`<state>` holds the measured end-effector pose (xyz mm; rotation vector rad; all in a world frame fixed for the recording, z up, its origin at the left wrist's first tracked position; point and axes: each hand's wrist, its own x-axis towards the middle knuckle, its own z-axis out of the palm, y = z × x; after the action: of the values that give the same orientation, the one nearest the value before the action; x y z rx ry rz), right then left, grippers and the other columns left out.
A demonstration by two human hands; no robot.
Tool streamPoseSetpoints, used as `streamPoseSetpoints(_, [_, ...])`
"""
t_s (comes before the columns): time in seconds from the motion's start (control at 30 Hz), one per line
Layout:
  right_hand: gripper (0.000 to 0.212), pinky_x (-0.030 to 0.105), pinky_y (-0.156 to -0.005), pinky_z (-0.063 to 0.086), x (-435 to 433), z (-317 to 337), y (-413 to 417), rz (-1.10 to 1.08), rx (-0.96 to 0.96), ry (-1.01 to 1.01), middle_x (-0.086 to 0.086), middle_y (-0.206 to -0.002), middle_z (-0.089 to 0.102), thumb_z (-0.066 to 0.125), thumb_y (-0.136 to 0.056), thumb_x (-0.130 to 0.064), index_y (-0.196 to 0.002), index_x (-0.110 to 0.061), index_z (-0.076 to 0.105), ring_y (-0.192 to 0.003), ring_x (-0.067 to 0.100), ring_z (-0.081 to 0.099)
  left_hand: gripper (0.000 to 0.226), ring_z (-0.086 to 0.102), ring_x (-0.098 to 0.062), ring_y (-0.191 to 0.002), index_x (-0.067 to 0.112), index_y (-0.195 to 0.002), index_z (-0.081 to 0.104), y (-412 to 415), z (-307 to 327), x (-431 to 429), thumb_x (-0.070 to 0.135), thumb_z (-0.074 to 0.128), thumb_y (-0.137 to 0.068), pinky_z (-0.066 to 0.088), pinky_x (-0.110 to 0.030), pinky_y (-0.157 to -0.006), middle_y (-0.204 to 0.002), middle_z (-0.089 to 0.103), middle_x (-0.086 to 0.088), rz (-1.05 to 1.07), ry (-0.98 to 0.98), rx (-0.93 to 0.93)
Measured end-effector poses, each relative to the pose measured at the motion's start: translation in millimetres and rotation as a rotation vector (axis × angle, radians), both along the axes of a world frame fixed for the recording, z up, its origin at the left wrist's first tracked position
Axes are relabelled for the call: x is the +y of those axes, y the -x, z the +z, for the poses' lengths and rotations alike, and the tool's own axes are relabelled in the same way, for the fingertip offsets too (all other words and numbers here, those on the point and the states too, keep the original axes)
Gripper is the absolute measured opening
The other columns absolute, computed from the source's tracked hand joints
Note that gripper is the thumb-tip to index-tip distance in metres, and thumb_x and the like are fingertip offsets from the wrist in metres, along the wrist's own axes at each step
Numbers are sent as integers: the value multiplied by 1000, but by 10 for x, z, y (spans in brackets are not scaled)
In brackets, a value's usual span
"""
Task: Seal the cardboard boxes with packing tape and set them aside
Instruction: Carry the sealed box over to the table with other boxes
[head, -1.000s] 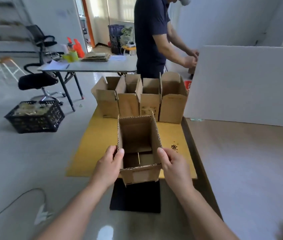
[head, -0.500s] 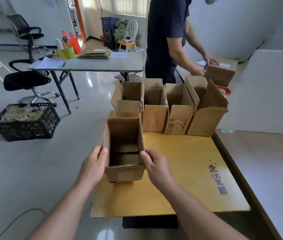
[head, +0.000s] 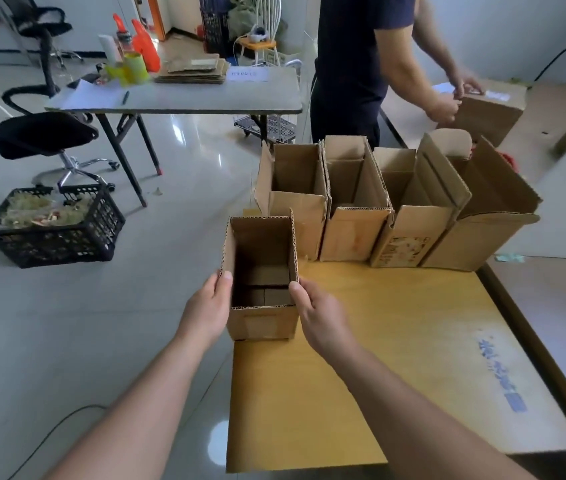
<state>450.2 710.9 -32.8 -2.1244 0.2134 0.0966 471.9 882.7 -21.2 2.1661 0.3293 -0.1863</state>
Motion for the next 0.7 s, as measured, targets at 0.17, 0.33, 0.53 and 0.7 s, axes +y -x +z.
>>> streamPoseSetpoints(0.17, [47,29,-97,39,-16,4,-27,-1,17,38,2,-133,58,40,-100,-43,-137,-17,51,-125,21,50,55,30,-27,-141,17,-150,29,-44,-29,-2,45,26,-102,25,-38,-113,-153,34,-8,-20,-14,0])
streamPoseSetpoints(0.33, [52,34,-80,45,-133,71,53,24,6,147,-1,-102,64,32,-98,-54,-125,-18,58,-97,21,57,66,26,-28,-143,20,-153,16,-2,36,0,54,28,-98,24,-44,-113,-157,24,-6,-28,-3,-9])
streamPoseSetpoints(0.53, [41,33,-88,49,-579,252,374,-66,-81,349,0,-125,59,47,-97,-44,-130,-21,56,-107,18,58,64,24,-24,-143,13,-146,34,312,366,-381,51,45,-95,27,-43,-111,-156,28,-7,5,-244,-431])
streamPoseSetpoints(0.7, [36,35,-87,51,-1303,494,964,-195,-203,488,-5,-124,57,47,-98,-39,-129,-23,55,-106,15,57,55,47,-24,-125,14,-136,49,707,414,-1311,44,53,-91,42,-40,-100,-136,52,-7,-262,-178,-541])
